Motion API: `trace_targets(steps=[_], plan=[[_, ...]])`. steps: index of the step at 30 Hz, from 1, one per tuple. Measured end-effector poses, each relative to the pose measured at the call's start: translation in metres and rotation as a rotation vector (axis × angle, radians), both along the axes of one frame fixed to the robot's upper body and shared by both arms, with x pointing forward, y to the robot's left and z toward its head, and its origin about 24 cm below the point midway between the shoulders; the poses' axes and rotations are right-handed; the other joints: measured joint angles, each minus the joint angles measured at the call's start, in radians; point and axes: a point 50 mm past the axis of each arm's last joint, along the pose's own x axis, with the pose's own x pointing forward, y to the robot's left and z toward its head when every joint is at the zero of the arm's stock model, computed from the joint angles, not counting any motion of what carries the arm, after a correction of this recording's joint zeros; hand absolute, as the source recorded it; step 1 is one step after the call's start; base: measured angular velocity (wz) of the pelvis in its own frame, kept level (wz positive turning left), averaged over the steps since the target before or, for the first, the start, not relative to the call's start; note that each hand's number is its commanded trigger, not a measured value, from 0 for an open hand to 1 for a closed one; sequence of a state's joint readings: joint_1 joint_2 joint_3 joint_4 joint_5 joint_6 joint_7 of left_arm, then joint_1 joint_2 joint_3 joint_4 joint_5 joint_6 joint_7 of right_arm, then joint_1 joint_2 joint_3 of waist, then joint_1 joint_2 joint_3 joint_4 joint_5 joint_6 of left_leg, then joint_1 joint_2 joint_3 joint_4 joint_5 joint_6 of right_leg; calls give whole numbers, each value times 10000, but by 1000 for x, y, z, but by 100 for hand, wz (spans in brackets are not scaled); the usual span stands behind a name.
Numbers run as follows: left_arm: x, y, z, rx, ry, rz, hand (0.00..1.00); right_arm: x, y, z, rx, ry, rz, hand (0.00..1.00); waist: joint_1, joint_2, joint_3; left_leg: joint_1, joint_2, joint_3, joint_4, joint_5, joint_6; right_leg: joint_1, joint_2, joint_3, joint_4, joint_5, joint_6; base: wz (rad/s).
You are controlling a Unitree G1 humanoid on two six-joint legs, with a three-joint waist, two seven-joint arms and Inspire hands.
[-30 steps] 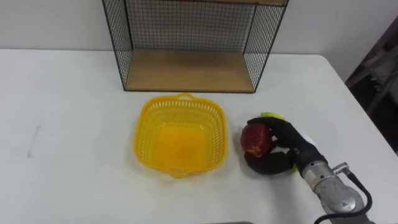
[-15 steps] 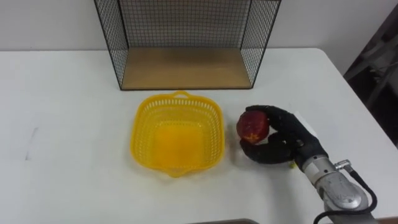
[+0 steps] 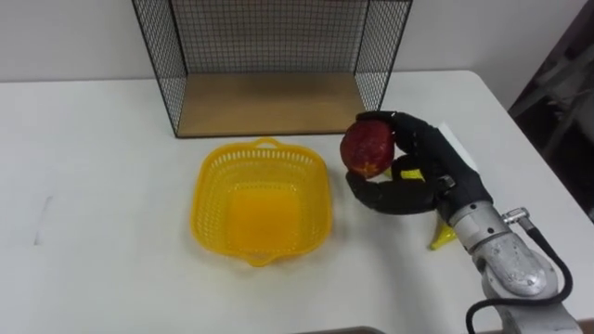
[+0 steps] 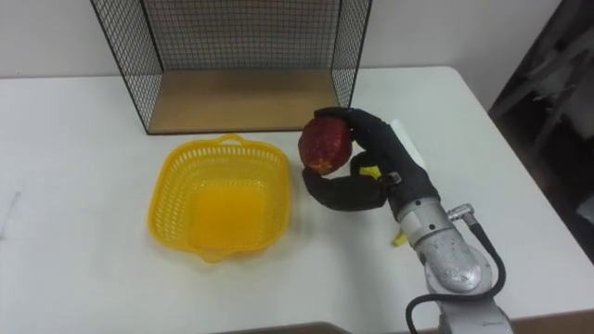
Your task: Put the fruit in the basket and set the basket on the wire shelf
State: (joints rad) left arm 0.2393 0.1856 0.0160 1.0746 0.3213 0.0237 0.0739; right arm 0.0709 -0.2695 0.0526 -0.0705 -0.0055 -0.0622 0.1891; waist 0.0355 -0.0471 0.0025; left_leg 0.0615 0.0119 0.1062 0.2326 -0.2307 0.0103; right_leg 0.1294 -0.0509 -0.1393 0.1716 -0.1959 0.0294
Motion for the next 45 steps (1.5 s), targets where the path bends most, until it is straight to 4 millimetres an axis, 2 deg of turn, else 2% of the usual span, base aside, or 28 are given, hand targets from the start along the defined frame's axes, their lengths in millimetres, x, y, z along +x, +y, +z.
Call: trace_targets(steps=[9,13,21,22,23,24,25,33,45], plan=[[5,-1,0,-183,14,-217,0,0,15,13,-471,-487,847,100,267,-117,-7,-157,0,-48,55,1,1,-109,4,-5,1,4,-5,0],[8,-5,-1,-252,53,-580,0,-2,33,11,-929,-277,1728,100,460,-113,19,-168,1,-25,48,1,1,-99,4,5,-5,4,-5,0],[13,-8,-2,-454,127,-847,0,-3,51,6,-1552,-24,2670,100,734,-100,40,-185,7,-40,53,0,0,-90,4,-42,-10,4,-5,0],[14,-8,-2,-454,107,-873,0,-4,53,6,-1547,6,2730,90,765,-91,46,-186,7,-50,54,0,1,-83,4,-60,-10,4,-5,0],[15,-8,-2,-455,95,-881,0,-4,54,5,-1544,22,2769,59,787,-89,47,-186,6,-53,54,0,1,-81,3,-68,-10,4,-5,0],[16,-8,-2,-453,81,-886,0,-5,56,5,-1536,51,2860,6,804,-81,49,-185,5,-53,54,0,0,-79,4,-74,-10,4,-5,0],[16,-8,-2,-454,71,-895,0,-5,58,4,-1529,79,2956,0,810,-72,54,-184,5,-53,57,0,0,-76,4,-79,-11,4,-5,0],[23,-9,0,-452,-164,-963,0,-6,60,3,-1479,104,3019,0,825,14,106,-186,5,-59,62,0,0,-79,6,-81,-13,4,-5,0],[23,-9,0,-422,-177,-959,0,-6,61,2,-1403,130,3010,0,806,14,101,-177,-1,-120,69,0,0,-79,5,-160,-13,4,-5,1]])
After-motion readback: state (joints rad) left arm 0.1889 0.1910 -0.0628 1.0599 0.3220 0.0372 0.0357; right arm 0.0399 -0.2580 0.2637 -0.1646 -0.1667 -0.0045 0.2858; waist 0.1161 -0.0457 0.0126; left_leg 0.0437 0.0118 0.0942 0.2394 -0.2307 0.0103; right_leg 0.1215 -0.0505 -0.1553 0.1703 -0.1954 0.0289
